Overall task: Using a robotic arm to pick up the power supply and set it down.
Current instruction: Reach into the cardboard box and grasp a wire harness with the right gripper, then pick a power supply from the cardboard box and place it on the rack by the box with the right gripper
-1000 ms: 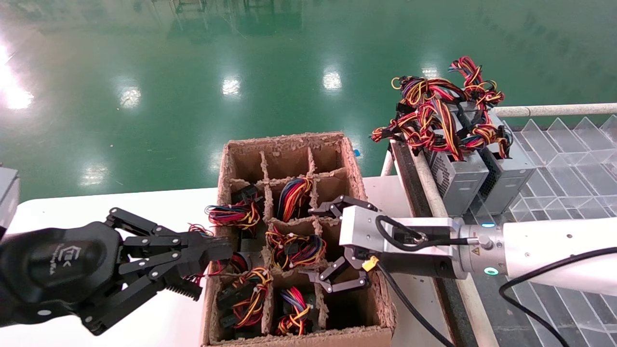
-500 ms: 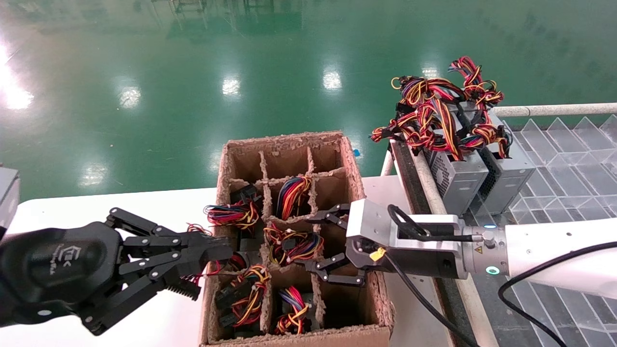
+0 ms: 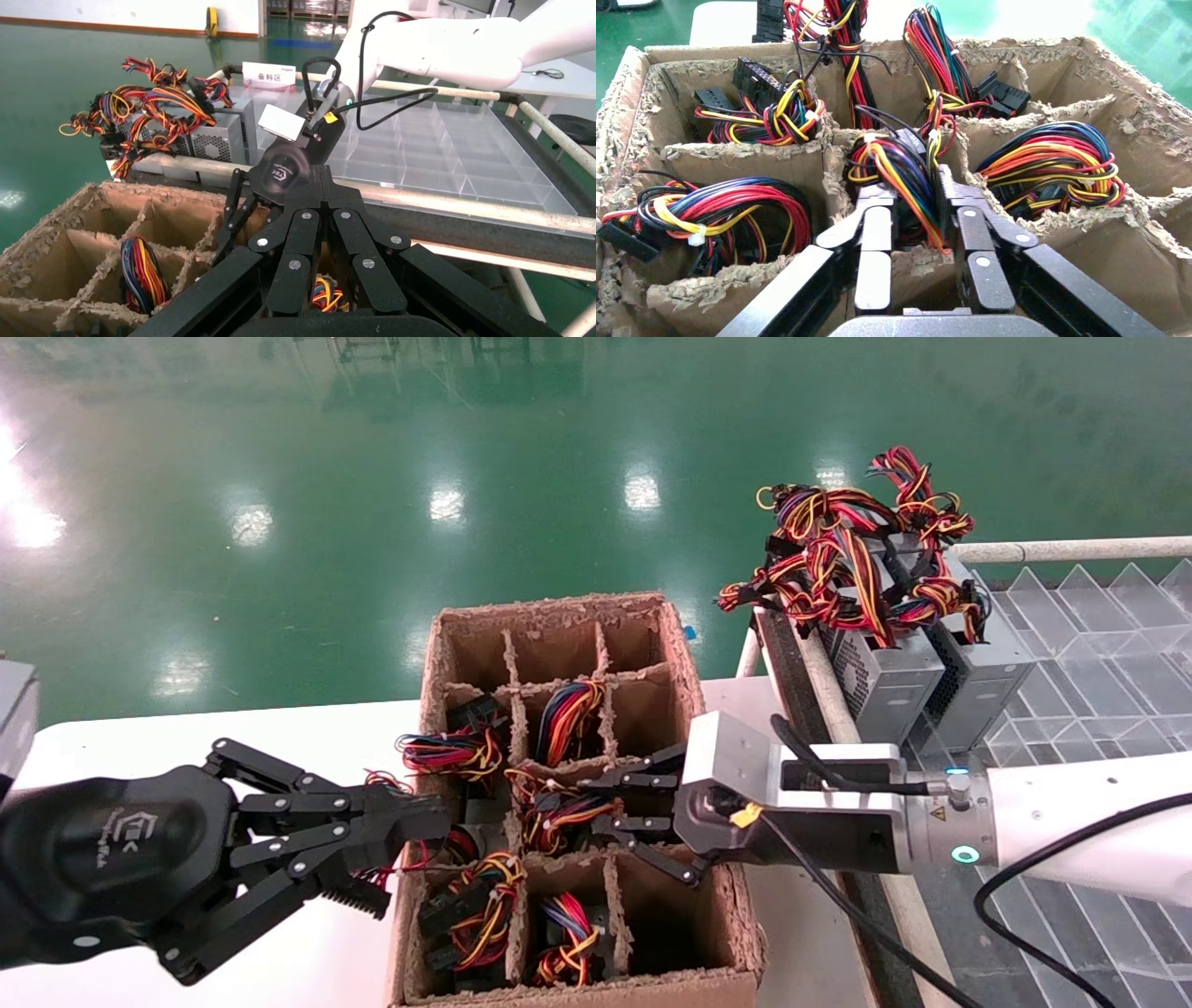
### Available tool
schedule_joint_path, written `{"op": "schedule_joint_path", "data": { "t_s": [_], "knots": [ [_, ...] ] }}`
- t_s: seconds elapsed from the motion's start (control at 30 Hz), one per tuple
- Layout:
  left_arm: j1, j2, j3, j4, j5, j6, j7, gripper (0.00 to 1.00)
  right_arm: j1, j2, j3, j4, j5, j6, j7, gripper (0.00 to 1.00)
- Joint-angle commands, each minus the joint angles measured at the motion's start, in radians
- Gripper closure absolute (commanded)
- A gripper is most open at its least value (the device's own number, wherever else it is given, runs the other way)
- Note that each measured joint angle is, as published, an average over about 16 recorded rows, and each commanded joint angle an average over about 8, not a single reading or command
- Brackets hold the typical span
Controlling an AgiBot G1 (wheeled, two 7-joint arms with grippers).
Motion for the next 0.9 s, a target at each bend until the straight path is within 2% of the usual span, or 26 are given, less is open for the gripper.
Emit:
{"op": "schedule_joint_path", "data": {
  "t_s": [0.03, 0.33, 0.57, 0.73, 0.9],
  "knots": [
    [0.000, 0.000, 0.000, 0.000, 0.000, 0.000, 0.000, 1.00, 0.004, 0.001, 0.000, -0.008, 0.003, -0.006, 0.001, 1.00],
    [0.000, 0.000, 0.000, 0.000, 0.000, 0.000, 0.000, 1.00, 0.010, 0.011, 0.022, -0.016, 0.040, -0.018, 0.000, 1.00],
    [0.000, 0.000, 0.000, 0.000, 0.000, 0.000, 0.000, 1.00, 0.030, 0.044, 0.066, 0.010, 0.123, -0.061, 0.025, 1.00],
    [0.000, 0.000, 0.000, 0.000, 0.000, 0.000, 0.000, 1.00, 0.059, 0.089, 0.107, 0.073, 0.167, -0.075, 0.033, 1.00],
    [0.000, 0.000, 0.000, 0.000, 0.000, 0.000, 0.000, 1.00, 0.094, 0.159, 0.158, 0.195, 0.181, -0.050, 0.025, 1.00]
  ]
}}
